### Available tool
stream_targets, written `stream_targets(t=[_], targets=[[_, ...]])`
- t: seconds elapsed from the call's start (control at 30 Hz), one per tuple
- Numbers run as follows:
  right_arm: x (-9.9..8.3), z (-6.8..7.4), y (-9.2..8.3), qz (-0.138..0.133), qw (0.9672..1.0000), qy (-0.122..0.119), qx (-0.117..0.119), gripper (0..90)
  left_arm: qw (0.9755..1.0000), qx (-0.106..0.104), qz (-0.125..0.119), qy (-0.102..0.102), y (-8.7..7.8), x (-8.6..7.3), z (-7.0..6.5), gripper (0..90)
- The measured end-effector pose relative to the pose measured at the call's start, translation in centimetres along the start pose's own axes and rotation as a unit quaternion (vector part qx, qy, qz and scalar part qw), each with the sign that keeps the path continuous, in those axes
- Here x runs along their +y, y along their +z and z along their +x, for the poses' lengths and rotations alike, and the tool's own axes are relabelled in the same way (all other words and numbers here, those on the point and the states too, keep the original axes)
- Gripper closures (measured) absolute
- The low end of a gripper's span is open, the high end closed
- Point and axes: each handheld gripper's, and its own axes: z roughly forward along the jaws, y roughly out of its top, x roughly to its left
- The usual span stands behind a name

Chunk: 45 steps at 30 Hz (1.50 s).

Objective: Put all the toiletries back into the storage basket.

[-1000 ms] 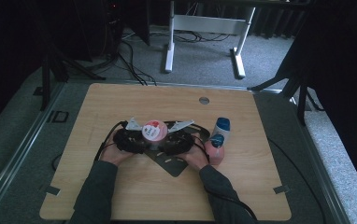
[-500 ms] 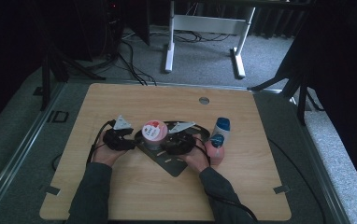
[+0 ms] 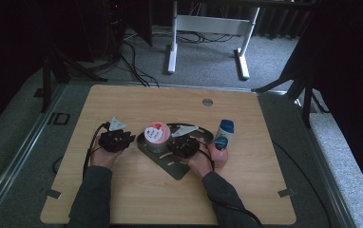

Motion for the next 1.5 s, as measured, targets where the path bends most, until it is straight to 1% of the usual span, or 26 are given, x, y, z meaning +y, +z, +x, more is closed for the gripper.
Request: stream_targets(t=[0.07,0.13,0.2,0.3,0.47,0.7,0.8,0.83,0.9,1.0,1.23,1.27,1.43,1.5], targets=[[0.0,0.1,0.0,0.000,1.0000,-0.001,-0.008,85.4,1.0000,0.006,0.005,-0.003,0.1,-0.1,0.1,73.3],[0.0,0.1,0.0,-0.002,0.9999,0.003,-0.014,89.1,0.9999,0.007,0.009,-0.007,0.1,-0.3,0.2,75.2],[0.0,0.0,0.0,-0.002,0.9997,0.012,-0.022,89.7,0.9998,0.013,0.013,-0.011,0.2,-0.4,0.3,76.9],[0.0,-0.2,0.0,-0.001,0.9992,0.024,-0.032,89.9,0.9996,0.015,0.018,-0.016,0.5,-0.6,0.4,79.3],[0.3,-0.5,0.3,-0.004,0.9976,0.049,-0.048,90.0,0.9994,0.016,0.026,-0.015,0.8,-0.8,0.2,82.0],[1.1,-1.1,0.8,-0.010,0.9959,0.062,-0.065,90.0,0.9993,0.013,0.031,-0.017,1.0,-0.9,0.1,86.5],[1.2,-1.3,0.9,-0.009,0.9955,0.066,-0.067,90.0,0.9993,0.012,0.032,-0.016,1.0,-0.9,0.1,87.4],[1.3,-1.5,1.0,-0.009,0.9951,0.074,-0.065,90.0,0.9992,0.011,0.037,-0.012,1.1,-0.9,0.0,87.4],[1.3,-1.9,1.1,-0.010,0.9945,0.084,-0.061,90.0,0.9992,0.008,0.038,-0.010,1.2,-0.9,0.0,87.4],[1.3,-2.1,1.1,-0.011,0.9946,0.087,-0.056,90.0,0.9992,0.004,0.037,-0.011,1.3,-0.9,-0.2,87.4],[1.4,-2.0,1.3,-0.008,0.9949,0.087,-0.050,90.0,0.9993,-0.004,0.037,-0.007,1.8,-0.6,-0.8,87.2],[1.4,-2.0,1.3,-0.008,0.9948,0.088,-0.051,90.0,0.9993,-0.001,0.036,-0.006,1.8,-0.5,-0.9,87.5],[1.8,-2.1,1.3,-0.010,0.9937,0.094,-0.061,90.0,0.9994,-0.001,0.034,-0.005,1.7,-0.3,-0.9,87.1],[2.0,-2.2,1.4,-0.010,0.9934,0.096,-0.061,90.0,0.9994,-0.002,0.035,-0.006,1.7,-0.3,-0.9,86.9]])
